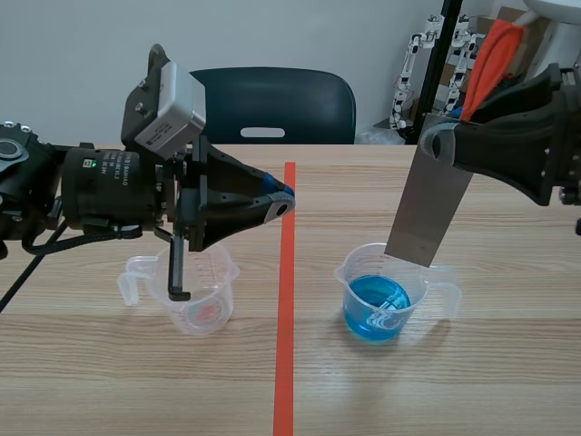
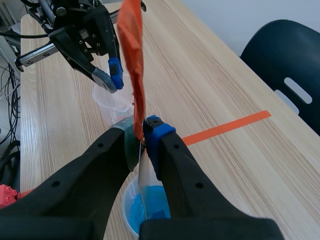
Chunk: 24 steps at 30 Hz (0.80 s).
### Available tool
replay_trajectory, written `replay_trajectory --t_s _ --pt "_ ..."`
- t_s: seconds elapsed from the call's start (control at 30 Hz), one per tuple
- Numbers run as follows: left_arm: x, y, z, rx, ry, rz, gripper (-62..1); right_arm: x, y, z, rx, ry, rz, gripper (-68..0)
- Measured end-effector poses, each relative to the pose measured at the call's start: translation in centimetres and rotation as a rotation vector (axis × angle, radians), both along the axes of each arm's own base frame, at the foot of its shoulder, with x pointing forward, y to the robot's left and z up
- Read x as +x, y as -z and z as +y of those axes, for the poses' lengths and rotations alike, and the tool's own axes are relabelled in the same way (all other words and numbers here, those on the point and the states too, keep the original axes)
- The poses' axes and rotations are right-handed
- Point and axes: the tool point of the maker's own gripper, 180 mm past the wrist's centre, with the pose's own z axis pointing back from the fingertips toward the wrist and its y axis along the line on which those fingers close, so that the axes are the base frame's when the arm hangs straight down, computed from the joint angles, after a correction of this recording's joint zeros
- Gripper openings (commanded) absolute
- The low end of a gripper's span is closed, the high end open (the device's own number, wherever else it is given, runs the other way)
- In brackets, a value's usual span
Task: Do the redox reaction experiment. move the plate over the blue solution
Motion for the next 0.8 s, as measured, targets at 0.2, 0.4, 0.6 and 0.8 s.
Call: replay_trajectory --t_s 0.2,0.4,0.6,0.8 --pt "-0.2 -0.1 -0.4 -0.007 0.009 0.003 -58.2 0.0 0.0 0.0 0.0 0.0 0.0 -66.9" --pt "-0.4 -0.1 -0.6 -0.011 0.02 0.01 -58.2 0.0 0.0 0.0 0.0 0.0 0.0 -66.9" --pt "-0.3 -0.7 -1.2 -0.023 0.036 -0.001 -58.2 0.0 0.0 0.0 0.0 0.0 0.0 -66.9" --pt "-0.2 0.3 -0.9 -0.001 0.032 0.02 -58.2 0.0 0.0 0.0 0.0 0.0 0.0 -66.9"
